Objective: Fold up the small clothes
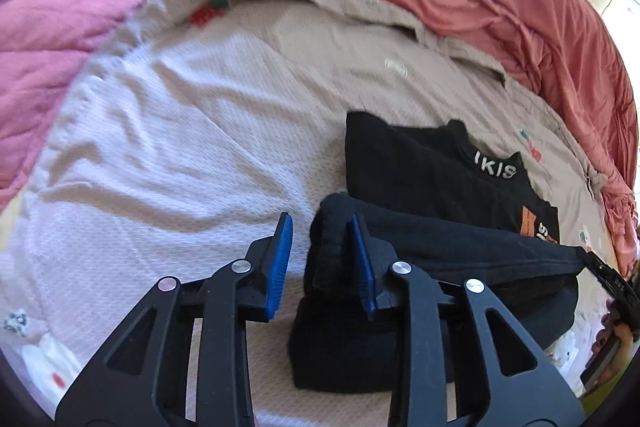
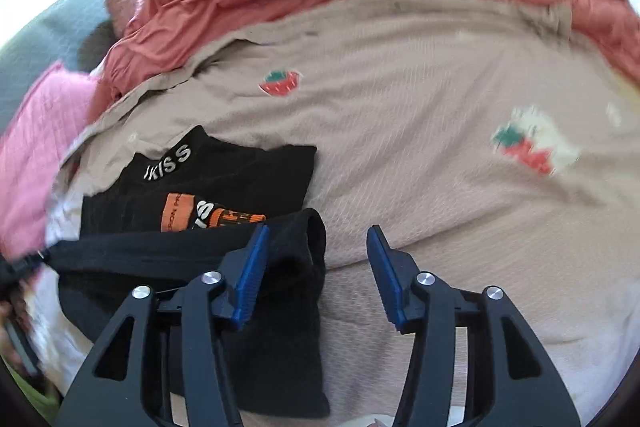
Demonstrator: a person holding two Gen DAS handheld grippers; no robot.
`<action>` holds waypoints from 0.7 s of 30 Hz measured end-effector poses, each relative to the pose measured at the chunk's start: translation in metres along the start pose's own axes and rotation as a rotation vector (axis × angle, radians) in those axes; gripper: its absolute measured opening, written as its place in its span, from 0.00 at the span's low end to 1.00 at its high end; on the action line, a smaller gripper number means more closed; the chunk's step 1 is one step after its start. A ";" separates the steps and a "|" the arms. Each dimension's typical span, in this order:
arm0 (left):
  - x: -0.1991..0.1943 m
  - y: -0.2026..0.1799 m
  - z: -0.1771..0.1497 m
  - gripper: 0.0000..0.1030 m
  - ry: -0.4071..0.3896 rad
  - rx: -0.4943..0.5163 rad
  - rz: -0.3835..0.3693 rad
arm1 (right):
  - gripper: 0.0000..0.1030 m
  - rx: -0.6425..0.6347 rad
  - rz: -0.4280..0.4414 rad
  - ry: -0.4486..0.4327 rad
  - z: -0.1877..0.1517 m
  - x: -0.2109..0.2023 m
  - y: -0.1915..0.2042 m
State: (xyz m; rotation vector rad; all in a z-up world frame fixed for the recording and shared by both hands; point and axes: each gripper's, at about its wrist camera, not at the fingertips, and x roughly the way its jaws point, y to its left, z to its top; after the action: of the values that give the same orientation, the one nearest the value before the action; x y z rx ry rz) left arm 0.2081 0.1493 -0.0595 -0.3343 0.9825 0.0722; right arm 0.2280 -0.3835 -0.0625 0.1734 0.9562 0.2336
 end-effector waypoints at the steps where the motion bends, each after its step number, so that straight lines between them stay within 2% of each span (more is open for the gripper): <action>1: -0.007 -0.002 -0.002 0.22 -0.018 0.012 0.005 | 0.58 -0.034 -0.007 -0.013 -0.001 -0.003 0.004; 4: -0.029 -0.011 -0.010 0.22 -0.067 0.047 0.015 | 0.67 -0.230 -0.031 -0.053 -0.010 -0.017 0.035; 8: -0.045 -0.023 -0.023 0.22 -0.083 0.074 -0.003 | 0.68 -0.429 -0.009 -0.058 -0.027 -0.022 0.073; 10: -0.042 -0.037 -0.033 0.22 -0.042 0.107 -0.037 | 0.71 -0.517 0.002 -0.057 -0.034 -0.020 0.091; 11: -0.038 -0.045 -0.039 0.22 -0.015 0.127 -0.053 | 0.79 -0.572 0.003 -0.053 -0.039 -0.016 0.102; 12: -0.033 -0.053 -0.046 0.22 0.010 0.152 -0.072 | 0.82 -0.608 0.002 -0.052 -0.042 -0.013 0.110; 15: -0.014 -0.075 -0.061 0.22 0.065 0.204 -0.106 | 0.83 -0.710 0.003 -0.023 -0.050 0.002 0.132; 17: 0.004 -0.087 -0.068 0.22 0.105 0.231 -0.111 | 0.83 -0.756 -0.026 0.023 -0.054 0.017 0.139; 21: 0.030 -0.100 -0.072 0.22 0.137 0.294 -0.073 | 0.83 -0.778 -0.113 0.095 -0.055 0.046 0.141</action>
State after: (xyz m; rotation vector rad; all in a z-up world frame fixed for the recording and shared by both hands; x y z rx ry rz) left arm 0.1879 0.0300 -0.0970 -0.1055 1.0984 -0.1623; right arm 0.1908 -0.2334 -0.0950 -0.6082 0.9047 0.4936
